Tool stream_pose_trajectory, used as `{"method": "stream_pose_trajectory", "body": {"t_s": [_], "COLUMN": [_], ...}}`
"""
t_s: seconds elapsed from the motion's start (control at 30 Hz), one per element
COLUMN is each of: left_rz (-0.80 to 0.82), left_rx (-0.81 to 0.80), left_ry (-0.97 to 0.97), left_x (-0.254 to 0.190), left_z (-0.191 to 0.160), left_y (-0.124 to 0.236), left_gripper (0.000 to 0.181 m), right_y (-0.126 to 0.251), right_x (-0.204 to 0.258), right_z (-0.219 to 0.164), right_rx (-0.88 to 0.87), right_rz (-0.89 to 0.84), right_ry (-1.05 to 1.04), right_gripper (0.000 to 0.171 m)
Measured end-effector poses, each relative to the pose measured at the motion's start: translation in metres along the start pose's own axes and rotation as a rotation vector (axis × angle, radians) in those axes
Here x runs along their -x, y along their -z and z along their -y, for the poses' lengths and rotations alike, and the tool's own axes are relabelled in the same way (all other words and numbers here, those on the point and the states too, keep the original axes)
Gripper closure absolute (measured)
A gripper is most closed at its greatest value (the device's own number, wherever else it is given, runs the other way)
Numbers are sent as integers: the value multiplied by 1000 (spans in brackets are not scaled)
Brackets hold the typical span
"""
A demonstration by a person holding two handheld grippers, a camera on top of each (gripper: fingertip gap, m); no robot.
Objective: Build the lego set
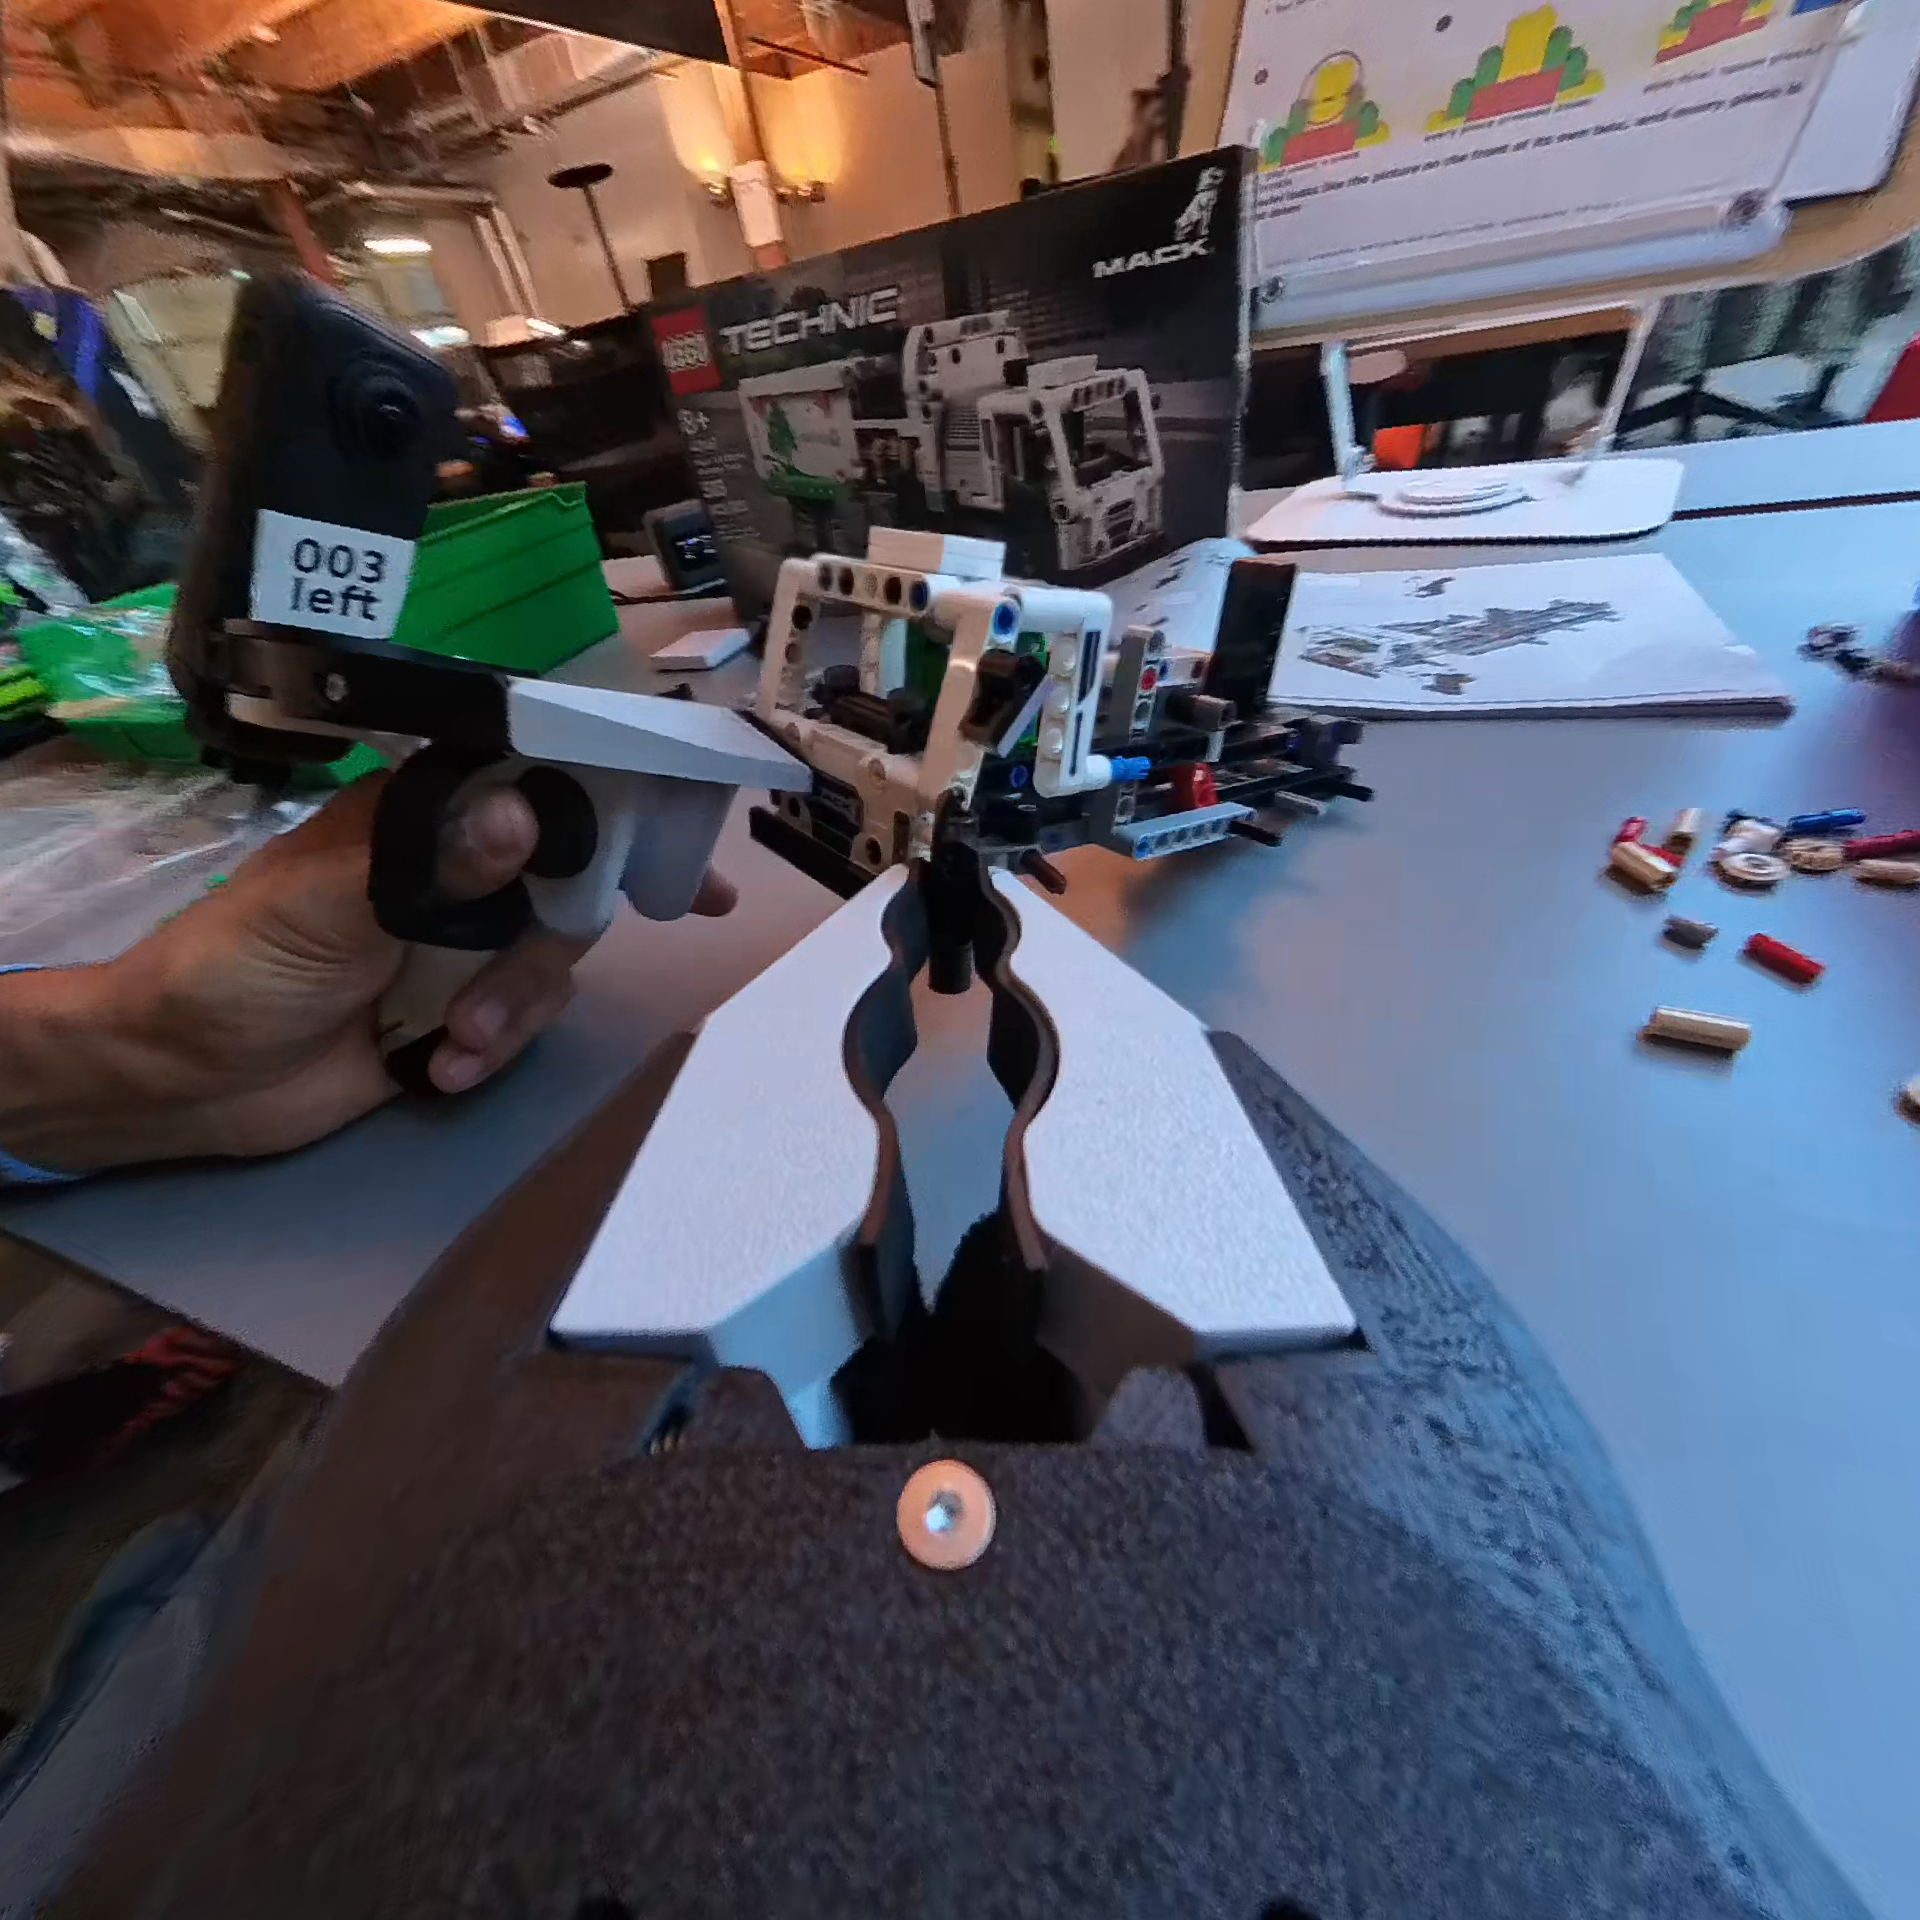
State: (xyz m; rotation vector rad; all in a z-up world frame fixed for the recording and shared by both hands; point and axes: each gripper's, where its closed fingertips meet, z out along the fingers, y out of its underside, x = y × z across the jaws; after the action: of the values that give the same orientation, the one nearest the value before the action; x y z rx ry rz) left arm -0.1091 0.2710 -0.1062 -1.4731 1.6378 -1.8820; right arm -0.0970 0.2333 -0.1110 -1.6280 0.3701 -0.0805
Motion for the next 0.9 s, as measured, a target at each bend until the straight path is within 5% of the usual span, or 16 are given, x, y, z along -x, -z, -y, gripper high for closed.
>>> {"method": "stream_pose_trajectory", "body": {"t_s": [0.53,0.9], "left_rz": [-126,11], "left_rx": [38,24], "left_ry": [76,42], "left_x": [-7,6], "left_z": [-4,-3], "left_y": [2,0], "left_gripper": [163,164], "right_y": [7,-6], "right_x": [12,-6], "right_z": [-2,-2], "right_rx": [122,77], "right_rz": [373,-31], "right_ry": [-74,63], "right_gripper": [165,165]}}
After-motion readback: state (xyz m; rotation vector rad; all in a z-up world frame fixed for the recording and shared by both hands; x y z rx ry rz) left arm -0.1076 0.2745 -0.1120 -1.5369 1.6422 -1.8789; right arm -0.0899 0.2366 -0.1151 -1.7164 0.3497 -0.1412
